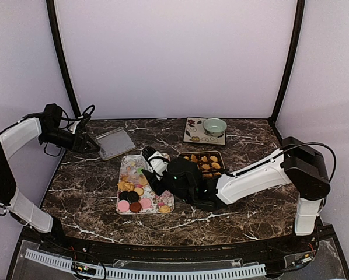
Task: Pack the cookies
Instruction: Position the fake cookies on the plate, then pick up the fake cookies from the plate.
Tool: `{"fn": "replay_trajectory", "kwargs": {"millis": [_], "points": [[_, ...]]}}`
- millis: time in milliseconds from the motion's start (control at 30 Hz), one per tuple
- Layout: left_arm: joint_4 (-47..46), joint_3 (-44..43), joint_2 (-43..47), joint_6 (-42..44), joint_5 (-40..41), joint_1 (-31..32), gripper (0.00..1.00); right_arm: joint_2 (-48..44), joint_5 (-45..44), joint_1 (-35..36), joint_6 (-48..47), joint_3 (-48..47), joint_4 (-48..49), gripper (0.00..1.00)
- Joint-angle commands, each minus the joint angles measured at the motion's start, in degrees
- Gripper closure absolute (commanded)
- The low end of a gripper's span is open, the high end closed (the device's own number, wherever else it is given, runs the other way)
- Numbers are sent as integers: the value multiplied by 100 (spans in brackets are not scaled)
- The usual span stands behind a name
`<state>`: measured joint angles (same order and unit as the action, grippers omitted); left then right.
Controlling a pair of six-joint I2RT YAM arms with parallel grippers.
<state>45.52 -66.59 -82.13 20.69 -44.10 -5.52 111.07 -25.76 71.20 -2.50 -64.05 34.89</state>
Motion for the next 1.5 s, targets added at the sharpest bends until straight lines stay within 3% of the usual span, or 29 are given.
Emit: {"fn": "replay_trajectory", "kwargs": {"millis": [0, 433, 733, 1067, 1367, 1467], "points": [[71, 23, 153, 116, -82, -34, 9, 208, -173, 31, 130, 27, -196, 55], [86, 11, 153, 106, -78, -31, 9, 111, 422, -297, 910, 98, -469, 63], [80, -2, 145, 99, -93, -37, 10, -59, -57, -304, 642, 165, -499, 59], [109, -20, 180, 137, -77, -36, 10, 222, 267, -336, 1135, 185, -499, 59], [98, -71, 147, 87, -141, -36, 10, -5, 228, -380, 1105, 139, -617, 81], [102, -86, 140, 87, -135, -37, 10, -195, 188, -385, 957, 66, -694, 83]]}}
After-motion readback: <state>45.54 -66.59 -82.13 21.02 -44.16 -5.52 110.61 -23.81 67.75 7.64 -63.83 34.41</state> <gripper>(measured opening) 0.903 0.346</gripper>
